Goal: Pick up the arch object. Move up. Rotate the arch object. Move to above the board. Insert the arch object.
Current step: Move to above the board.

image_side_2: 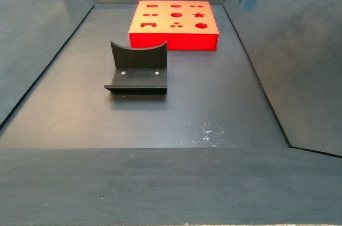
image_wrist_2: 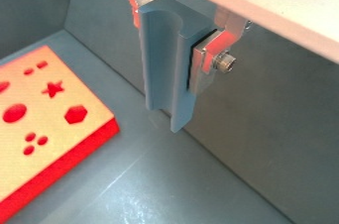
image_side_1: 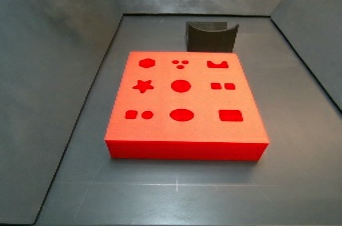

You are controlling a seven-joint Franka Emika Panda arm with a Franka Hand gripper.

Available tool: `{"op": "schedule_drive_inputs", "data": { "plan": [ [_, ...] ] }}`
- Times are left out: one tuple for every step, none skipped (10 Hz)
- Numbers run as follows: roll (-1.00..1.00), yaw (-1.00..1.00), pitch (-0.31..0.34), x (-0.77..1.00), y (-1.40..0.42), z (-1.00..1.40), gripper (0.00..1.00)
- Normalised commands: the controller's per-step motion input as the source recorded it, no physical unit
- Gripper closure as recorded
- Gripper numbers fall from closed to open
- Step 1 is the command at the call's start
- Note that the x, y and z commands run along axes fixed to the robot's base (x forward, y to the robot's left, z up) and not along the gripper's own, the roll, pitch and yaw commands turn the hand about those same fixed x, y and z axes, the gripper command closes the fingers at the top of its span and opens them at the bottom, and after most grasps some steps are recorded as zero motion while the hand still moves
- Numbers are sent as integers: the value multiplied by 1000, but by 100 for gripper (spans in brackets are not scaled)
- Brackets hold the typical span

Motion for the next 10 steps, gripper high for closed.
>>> {"op": "schedule_drive_inputs", "data": {
  "plan": [
    [-40, -51, 69, -44, 41, 708, 100],
    [-32, -51, 87, -6, 39, 488, 100],
    [-29, -50, 94, 2, 38, 376, 100],
    [-25, -49, 98, 3, 35, 209, 100],
    [27, 1000, 51, 444, -1000, 237, 100],
    [31, 1000, 52, 445, -1000, 229, 100],
    [35, 1000, 64, 463, -1000, 224, 100],
    [24, 1000, 72, 479, -1000, 228, 100],
    [26, 1000, 80, 482, -1000, 231, 100],
    [25, 1000, 90, 484, -1000, 234, 100]
  ]
}}
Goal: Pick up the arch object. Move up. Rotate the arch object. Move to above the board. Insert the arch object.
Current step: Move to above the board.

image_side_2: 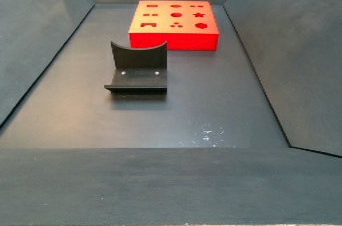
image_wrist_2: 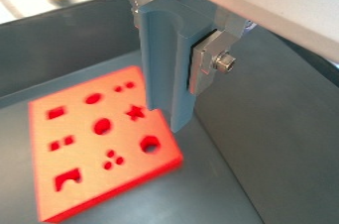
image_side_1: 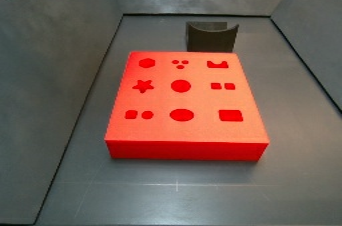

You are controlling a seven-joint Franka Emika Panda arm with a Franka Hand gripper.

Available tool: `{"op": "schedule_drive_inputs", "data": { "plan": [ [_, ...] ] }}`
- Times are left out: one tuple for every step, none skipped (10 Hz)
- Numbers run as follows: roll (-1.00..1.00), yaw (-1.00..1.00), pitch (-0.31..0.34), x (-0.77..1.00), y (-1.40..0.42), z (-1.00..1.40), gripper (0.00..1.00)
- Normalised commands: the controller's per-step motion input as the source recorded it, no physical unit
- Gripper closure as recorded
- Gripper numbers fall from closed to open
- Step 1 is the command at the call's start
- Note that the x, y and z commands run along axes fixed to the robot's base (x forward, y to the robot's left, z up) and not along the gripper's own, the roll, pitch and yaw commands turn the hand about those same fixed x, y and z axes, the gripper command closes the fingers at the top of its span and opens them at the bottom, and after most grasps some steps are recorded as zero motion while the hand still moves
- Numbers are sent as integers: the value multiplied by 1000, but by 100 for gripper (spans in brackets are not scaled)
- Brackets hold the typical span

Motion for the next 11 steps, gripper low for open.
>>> {"op": "schedule_drive_inputs", "data": {
  "plan": [
    [21, 1000, 97, 503, -1000, 239, 100],
    [21, 1000, 107, 516, -1000, 236, 100],
    [21, 1000, 115, 537, -1000, 240, 100],
    [24, 1000, 126, 468, -815, 203, 100],
    [30, 1000, 140, 303, -453, 116, 100],
    [30, 1000, 143, 231, -319, 87, 100],
    [35, 1000, 147, 108, -139, 44, 100],
    [39, 1000, 151, 84, -98, 32, 100],
    [46, 1000, 166, 74, -61, 22, 100],
    [50, 1000, 178, 75, -52, 22, 100],
    [61, 1000, 211, 78, -41, 18, 100]
  ]
}}
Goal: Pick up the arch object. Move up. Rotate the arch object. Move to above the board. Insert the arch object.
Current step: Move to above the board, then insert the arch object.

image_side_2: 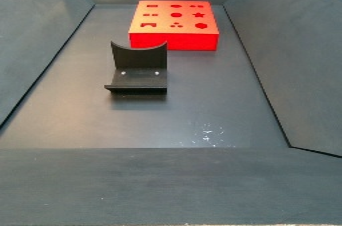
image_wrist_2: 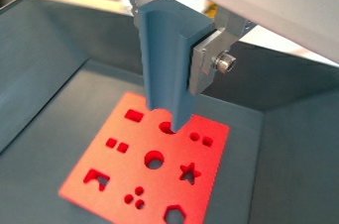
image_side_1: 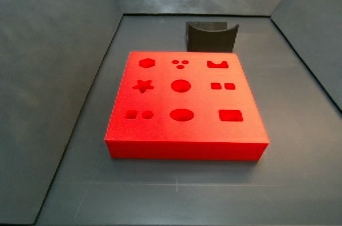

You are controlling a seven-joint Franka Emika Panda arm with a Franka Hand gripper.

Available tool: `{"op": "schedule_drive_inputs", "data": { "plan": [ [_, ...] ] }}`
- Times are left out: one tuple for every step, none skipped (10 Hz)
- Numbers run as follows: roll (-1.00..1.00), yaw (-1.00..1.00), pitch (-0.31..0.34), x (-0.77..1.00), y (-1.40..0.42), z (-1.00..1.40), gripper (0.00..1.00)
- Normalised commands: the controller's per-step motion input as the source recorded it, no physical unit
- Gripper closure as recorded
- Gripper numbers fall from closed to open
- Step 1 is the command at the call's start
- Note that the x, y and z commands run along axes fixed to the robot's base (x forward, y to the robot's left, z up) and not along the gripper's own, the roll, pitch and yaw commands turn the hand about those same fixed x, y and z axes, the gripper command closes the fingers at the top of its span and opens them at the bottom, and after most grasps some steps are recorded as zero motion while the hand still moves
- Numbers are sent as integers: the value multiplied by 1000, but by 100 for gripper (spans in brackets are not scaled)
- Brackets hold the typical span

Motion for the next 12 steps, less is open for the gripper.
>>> {"op": "schedule_drive_inputs", "data": {
  "plan": [
    [67, 1000, 227, 75, -36, 17, 100],
    [87, 1000, 277, 76, -34, 26, 100],
    [90, 840, 269, 80, -31, 16, 100],
    [83, 488, 211, 82, -28, 16, 100],
    [79, 299, 172, 78, -25, 17, 100],
    [0, 0, 70, 683, 540, -1000, 100],
    [-29, 0, 109, 963, 494, -1000, 100],
    [-57, 0, 91, 1000, 434, -977, 100],
    [-91, 0, 43, 1000, 300, -917, 100],
    [-131, 0, 0, 1000, 0, -811, 100],
    [-77, 0, 31, 1000, 0, -929, 100],
    [0, 0, 0, 826, 0, -934, 100]
  ]
}}
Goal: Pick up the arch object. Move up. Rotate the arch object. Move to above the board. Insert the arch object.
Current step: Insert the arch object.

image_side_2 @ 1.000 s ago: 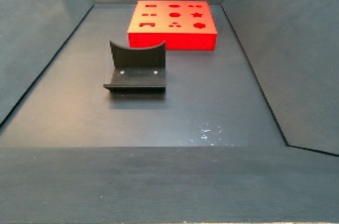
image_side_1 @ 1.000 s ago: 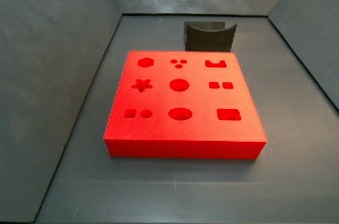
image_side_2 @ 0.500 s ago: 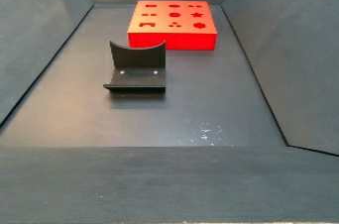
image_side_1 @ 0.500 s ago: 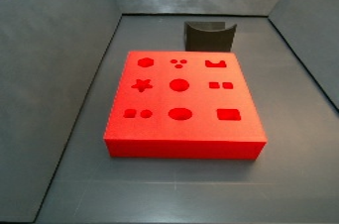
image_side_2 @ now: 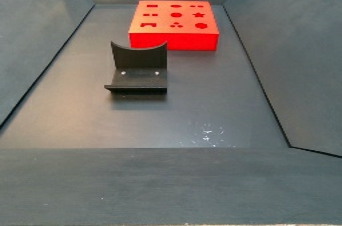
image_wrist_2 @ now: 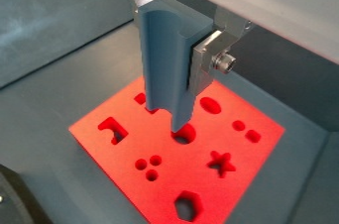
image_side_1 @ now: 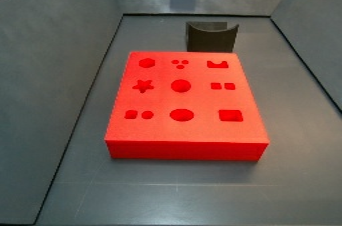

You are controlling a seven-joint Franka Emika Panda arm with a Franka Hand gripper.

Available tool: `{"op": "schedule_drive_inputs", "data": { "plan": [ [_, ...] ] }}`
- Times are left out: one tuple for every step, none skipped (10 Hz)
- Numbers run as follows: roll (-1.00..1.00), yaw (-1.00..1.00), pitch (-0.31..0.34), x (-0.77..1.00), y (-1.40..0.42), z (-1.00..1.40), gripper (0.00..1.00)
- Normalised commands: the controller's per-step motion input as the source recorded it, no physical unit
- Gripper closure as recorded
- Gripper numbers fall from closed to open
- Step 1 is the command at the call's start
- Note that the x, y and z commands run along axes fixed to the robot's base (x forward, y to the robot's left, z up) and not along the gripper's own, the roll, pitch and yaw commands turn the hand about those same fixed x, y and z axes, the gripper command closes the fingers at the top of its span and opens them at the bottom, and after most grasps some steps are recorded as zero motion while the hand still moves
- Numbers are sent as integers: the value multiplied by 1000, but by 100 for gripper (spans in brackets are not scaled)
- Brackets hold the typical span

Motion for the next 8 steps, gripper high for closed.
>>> {"op": "schedule_drive_inputs", "data": {
  "plan": [
    [-9, 0, -20, 874, 0, -846, 100],
    [0, 20, 0, 917, 60, -749, 100],
    [96, 66, 1, 886, 126, -526, 100],
    [191, 83, 53, 729, 146, -357, 100],
    [199, 131, -51, 514, 77, -489, 100],
    [76, 140, -239, 434, 89, -577, 100],
    [84, 171, -277, 369, 129, -526, 100],
    [120, 123, -174, 494, 123, -523, 100]
  ]
}}
